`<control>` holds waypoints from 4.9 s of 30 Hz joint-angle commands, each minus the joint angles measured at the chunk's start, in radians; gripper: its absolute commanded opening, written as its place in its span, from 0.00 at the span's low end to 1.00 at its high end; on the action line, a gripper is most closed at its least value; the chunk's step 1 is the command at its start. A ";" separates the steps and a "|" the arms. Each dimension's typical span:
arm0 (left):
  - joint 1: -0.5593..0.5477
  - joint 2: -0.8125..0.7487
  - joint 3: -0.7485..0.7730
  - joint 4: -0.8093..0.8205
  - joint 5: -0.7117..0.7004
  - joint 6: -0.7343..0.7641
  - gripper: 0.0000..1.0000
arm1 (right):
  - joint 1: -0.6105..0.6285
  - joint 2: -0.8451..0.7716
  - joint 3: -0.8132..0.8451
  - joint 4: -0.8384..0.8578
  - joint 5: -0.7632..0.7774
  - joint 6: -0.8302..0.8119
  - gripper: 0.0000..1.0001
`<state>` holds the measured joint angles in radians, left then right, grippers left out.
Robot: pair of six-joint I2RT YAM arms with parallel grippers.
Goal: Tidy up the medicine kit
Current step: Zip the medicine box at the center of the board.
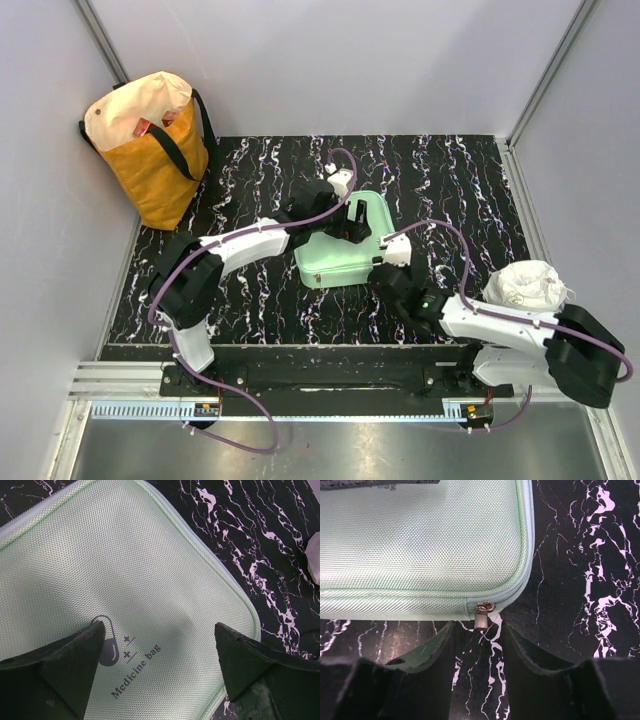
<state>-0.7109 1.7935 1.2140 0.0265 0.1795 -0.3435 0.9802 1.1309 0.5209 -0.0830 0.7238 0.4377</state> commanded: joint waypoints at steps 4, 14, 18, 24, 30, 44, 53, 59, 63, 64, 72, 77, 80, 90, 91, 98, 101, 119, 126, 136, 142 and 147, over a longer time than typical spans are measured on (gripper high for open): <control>-0.005 0.040 0.001 0.032 0.084 0.015 0.93 | 0.009 0.116 0.080 -0.014 0.115 0.001 0.48; -0.007 0.030 -0.065 0.062 0.198 0.109 0.86 | -0.234 0.041 0.044 0.127 -0.314 -0.146 0.47; -0.005 0.024 -0.088 0.085 0.238 0.126 0.83 | -0.265 0.052 0.068 0.134 -0.428 -0.200 0.37; 0.001 0.030 -0.094 0.084 0.264 0.141 0.81 | -0.272 0.059 0.068 0.144 -0.451 -0.214 0.00; 0.014 -0.014 -0.125 0.085 0.244 0.143 0.80 | -0.273 0.021 0.067 0.092 -0.336 -0.154 0.00; -0.002 -0.401 -0.358 0.211 0.086 -0.089 0.90 | -0.278 -0.086 0.054 -0.015 -0.392 -0.096 0.00; -0.260 -0.488 -0.562 0.264 -0.397 -0.625 0.99 | -0.259 -0.068 -0.005 0.065 -0.592 0.059 0.00; -0.343 -0.559 -0.663 0.213 -0.650 -0.952 0.99 | -0.092 -0.045 -0.004 0.072 -0.462 0.079 0.00; -0.343 -0.536 -0.662 0.223 -0.744 -1.064 0.99 | -0.040 -0.022 -0.024 0.144 -0.428 0.111 0.00; -0.343 -0.530 -0.654 0.214 -0.770 -1.100 0.99 | -0.032 -0.022 -0.027 0.153 -0.422 0.113 0.00; -0.323 -0.470 -0.565 0.052 -0.874 -1.212 0.99 | 0.034 -0.016 -0.027 0.186 -0.393 0.061 0.00; -0.297 -0.430 -0.565 0.043 -0.848 -1.212 0.94 | 0.043 -0.010 -0.028 0.195 -0.392 0.024 0.00; -0.291 -0.418 -0.584 0.053 -0.854 -1.184 0.76 | 0.055 -0.017 -0.027 0.189 -0.377 0.006 0.00; -0.262 -0.322 -0.565 0.078 -0.827 -1.172 0.33 | 0.084 0.010 -0.019 0.210 -0.377 -0.010 0.00; -0.260 -0.322 -0.567 0.076 -0.827 -1.171 0.22 | 0.086 0.009 -0.019 0.206 -0.365 -0.004 0.00; -0.239 -0.324 -0.542 0.056 -0.853 -1.089 0.00 | 0.086 -0.037 -0.027 0.057 -0.258 0.111 0.00; -0.231 -0.324 -0.536 0.050 -0.868 -1.042 0.00 | 0.084 -0.085 -0.032 -0.049 -0.213 0.200 0.00; -0.018 -0.523 -0.700 0.294 -0.540 -0.637 0.31 | 0.086 -0.142 -0.042 -0.012 -0.265 0.036 0.00; -0.024 -0.595 -0.734 0.309 -0.404 -0.692 0.81 | 0.089 0.050 0.050 0.139 -0.357 -0.020 0.00; -0.030 -0.514 -0.696 0.365 -0.345 -0.736 0.84 | 0.136 0.283 0.211 0.304 -0.458 -0.057 0.00; -0.024 -0.401 -0.588 0.311 -0.270 -0.655 0.83 | 0.143 0.262 0.182 0.330 -0.434 -0.060 0.00; -0.024 -0.303 -0.556 0.363 -0.198 -0.628 0.58 | 0.143 0.263 0.162 0.339 -0.443 -0.062 0.00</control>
<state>-0.7361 1.4269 0.6003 0.3237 -0.1089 -1.0100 1.1072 1.4292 0.6842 0.1574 0.3050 0.3874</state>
